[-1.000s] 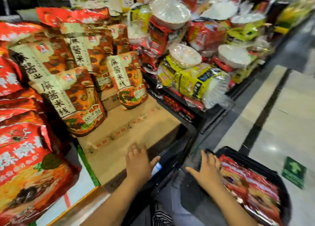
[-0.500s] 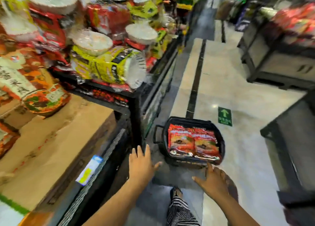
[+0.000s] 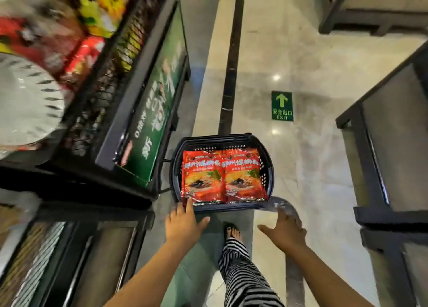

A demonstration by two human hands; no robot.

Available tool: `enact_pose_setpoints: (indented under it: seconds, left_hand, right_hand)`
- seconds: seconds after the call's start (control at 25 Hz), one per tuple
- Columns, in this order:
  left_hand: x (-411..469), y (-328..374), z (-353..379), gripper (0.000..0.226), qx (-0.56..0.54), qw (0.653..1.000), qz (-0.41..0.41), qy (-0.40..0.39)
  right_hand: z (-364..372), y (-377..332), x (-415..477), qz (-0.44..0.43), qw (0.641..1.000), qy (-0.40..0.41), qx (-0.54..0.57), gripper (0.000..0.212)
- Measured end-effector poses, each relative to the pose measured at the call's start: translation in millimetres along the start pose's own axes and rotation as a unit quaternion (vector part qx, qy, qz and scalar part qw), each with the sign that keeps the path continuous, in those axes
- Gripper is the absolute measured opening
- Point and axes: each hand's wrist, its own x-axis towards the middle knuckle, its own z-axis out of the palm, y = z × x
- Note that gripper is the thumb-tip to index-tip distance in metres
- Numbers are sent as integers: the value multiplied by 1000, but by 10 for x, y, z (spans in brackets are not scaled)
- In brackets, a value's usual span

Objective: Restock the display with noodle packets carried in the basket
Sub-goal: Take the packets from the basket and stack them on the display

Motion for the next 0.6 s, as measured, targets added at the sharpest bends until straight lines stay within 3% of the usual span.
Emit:
enact_pose_setpoints:
  seconds: [0.28,0.44,0.6]
  left_hand:
    - [1597,281,257,85,-40,991,-114,-64]
    - [2450,269,584,86,-79,983,-162,-46]
    - [3140,175,969,88,-134,970,-201,-15]
  right_hand:
    - [-18,-24,1792,8,997,-68,35,93]
    - [334,-119,2771,24,992,-105,58,99]
    - [505,-332,3365,36,983,-118,137,84]
